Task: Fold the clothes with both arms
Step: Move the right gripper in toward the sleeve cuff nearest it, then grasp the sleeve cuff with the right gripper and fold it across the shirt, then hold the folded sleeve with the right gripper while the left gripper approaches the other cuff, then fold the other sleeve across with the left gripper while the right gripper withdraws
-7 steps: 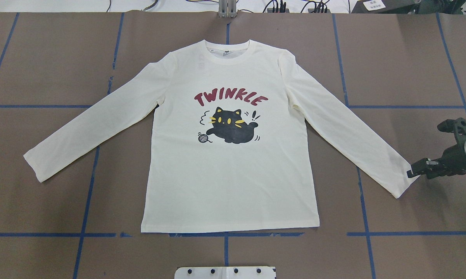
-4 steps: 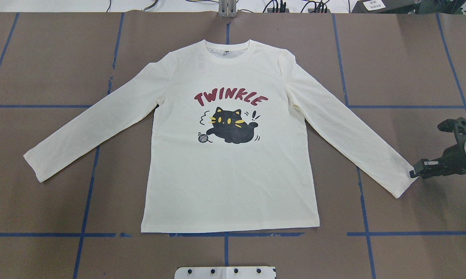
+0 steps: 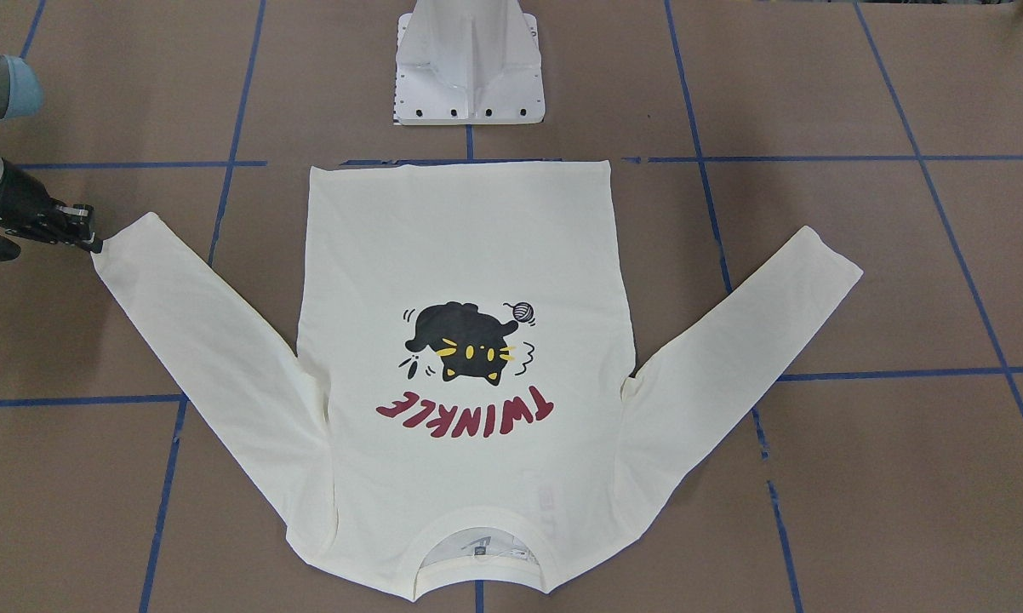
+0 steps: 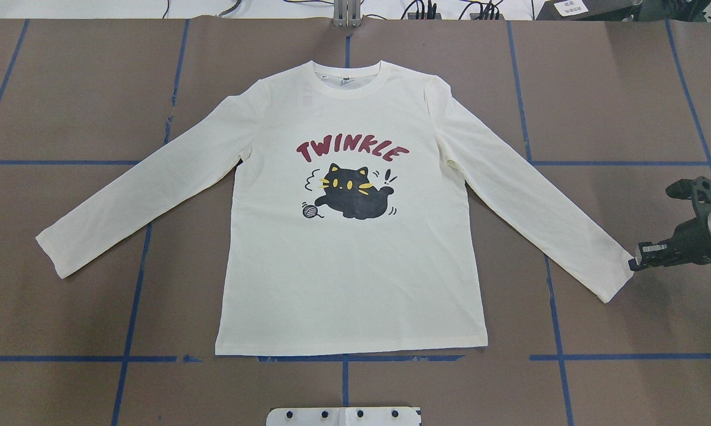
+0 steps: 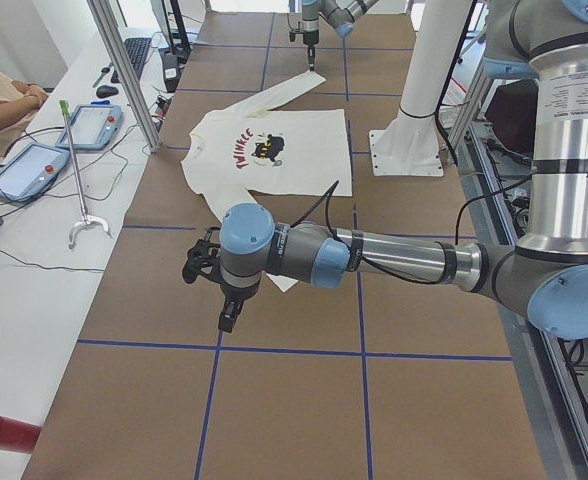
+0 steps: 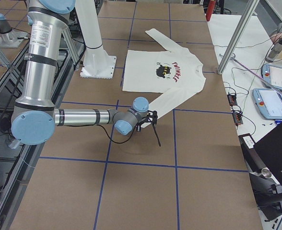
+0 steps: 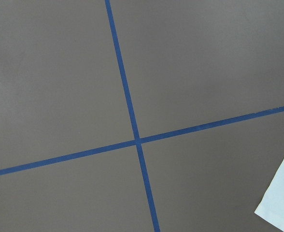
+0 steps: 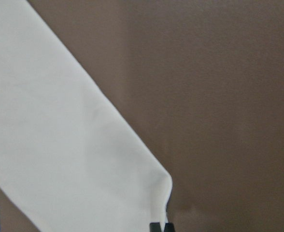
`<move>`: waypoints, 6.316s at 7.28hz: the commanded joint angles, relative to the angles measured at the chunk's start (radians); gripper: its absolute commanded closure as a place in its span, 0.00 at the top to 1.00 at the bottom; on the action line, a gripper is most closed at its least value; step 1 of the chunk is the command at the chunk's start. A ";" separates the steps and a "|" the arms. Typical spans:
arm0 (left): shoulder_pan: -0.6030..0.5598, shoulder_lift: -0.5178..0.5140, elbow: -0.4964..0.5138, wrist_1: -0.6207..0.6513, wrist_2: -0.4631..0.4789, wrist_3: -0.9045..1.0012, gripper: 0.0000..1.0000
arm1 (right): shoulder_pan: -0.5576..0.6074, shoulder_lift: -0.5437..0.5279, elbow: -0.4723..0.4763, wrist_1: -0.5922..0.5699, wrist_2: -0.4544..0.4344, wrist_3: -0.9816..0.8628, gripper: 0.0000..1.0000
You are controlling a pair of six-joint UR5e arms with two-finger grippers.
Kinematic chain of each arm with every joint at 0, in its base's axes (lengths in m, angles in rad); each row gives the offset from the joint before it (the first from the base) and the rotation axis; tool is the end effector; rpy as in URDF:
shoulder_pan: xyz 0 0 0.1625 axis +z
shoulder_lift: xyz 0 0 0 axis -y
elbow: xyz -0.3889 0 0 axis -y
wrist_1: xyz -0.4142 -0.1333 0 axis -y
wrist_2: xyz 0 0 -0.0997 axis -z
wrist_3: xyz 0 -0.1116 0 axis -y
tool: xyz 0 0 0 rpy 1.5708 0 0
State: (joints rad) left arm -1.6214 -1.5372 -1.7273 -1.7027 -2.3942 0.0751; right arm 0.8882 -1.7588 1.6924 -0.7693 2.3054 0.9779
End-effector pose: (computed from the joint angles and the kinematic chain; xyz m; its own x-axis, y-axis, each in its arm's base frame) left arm -0.0774 -0.5104 0.5487 0.6899 0.2224 -0.6889 -0.0028 0.9525 0.3046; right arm -0.2512 -0.4017 0.5666 0.5514 0.0209 0.8340 0.0191 0.9991 -0.0376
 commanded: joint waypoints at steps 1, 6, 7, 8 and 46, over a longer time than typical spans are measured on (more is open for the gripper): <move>0.000 -0.001 -0.008 0.000 0.000 -0.001 1.00 | 0.001 0.107 0.085 -0.013 0.008 0.208 0.00; 0.003 -0.003 -0.002 -0.075 -0.013 -0.018 1.00 | -0.122 0.924 -0.128 -0.365 -0.211 0.672 0.00; 0.003 -0.003 -0.003 -0.077 -0.011 -0.020 1.00 | -0.202 1.038 -0.216 -0.361 -0.333 0.691 0.00; 0.003 -0.004 -0.003 -0.093 -0.011 -0.020 1.00 | -0.234 1.165 -0.334 -0.360 -0.369 0.688 0.00; 1.050 -0.929 0.098 -0.236 0.540 -1.732 0.00 | 0.214 0.368 0.283 -0.344 -0.013 0.228 1.00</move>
State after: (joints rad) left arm -0.6904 -2.3839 -1.6780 -1.9332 -2.0121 -1.6090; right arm 1.0495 -1.3201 1.9204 -1.1140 2.2483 1.2507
